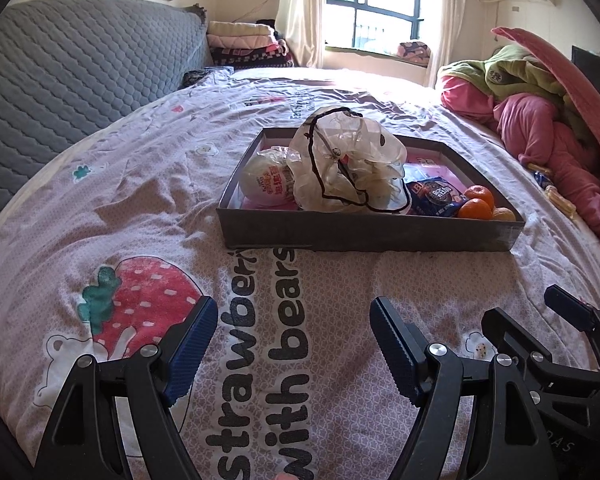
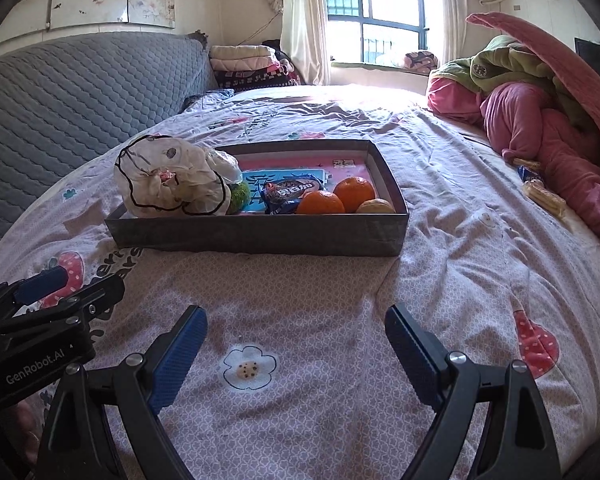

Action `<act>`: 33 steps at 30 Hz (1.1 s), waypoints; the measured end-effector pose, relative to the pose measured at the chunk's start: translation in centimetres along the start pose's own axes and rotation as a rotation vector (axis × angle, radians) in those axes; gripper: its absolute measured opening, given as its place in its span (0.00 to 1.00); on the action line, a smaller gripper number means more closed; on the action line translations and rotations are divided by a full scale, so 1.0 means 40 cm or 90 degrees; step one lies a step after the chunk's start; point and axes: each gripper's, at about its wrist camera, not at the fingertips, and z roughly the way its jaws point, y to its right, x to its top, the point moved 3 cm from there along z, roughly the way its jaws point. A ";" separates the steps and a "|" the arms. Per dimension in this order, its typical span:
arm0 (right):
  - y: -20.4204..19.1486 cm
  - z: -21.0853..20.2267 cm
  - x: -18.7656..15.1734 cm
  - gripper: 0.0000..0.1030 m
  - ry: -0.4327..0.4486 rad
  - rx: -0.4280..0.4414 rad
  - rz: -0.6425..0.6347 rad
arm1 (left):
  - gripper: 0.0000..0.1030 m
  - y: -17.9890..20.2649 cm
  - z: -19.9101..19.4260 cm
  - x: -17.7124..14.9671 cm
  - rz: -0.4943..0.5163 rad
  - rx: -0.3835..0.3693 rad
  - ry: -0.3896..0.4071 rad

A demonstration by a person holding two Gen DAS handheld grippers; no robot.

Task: Organize objects
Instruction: 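Withdraw both open tools back from the tray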

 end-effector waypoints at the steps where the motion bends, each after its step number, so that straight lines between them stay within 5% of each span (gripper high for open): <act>1: -0.001 0.001 -0.002 0.88 -0.001 0.000 -0.001 | 0.77 0.000 0.001 -0.001 0.000 0.001 0.000; 33: -0.005 0.009 -0.027 0.88 -0.017 -0.005 -0.014 | 0.77 0.012 0.025 -0.025 0.013 -0.002 -0.009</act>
